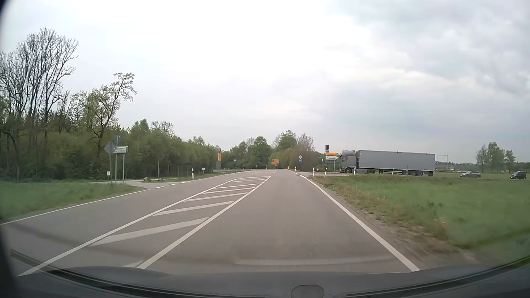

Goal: Follow the waypoints while adhering to traffic rules and regulations

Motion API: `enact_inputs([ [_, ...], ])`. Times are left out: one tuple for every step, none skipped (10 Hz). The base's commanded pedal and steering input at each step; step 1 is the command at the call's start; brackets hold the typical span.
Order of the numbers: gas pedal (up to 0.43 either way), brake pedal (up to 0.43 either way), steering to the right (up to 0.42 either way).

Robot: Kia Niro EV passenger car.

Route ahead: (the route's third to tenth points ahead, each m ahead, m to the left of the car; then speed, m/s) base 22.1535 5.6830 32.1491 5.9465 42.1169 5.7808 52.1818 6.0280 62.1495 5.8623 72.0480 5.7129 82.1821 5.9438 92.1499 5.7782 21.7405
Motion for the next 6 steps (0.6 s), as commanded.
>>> enact_inputs([
  [0.000, 0.006, 0.007],
  [0.000, 0.006, 0.007],
  [0.000, 0.012, 0.006],
  [0.000, 0.024, 0.005],
  [0.000, 0.030, 0.004],
  [0.000, 0.043, 0.003],
])
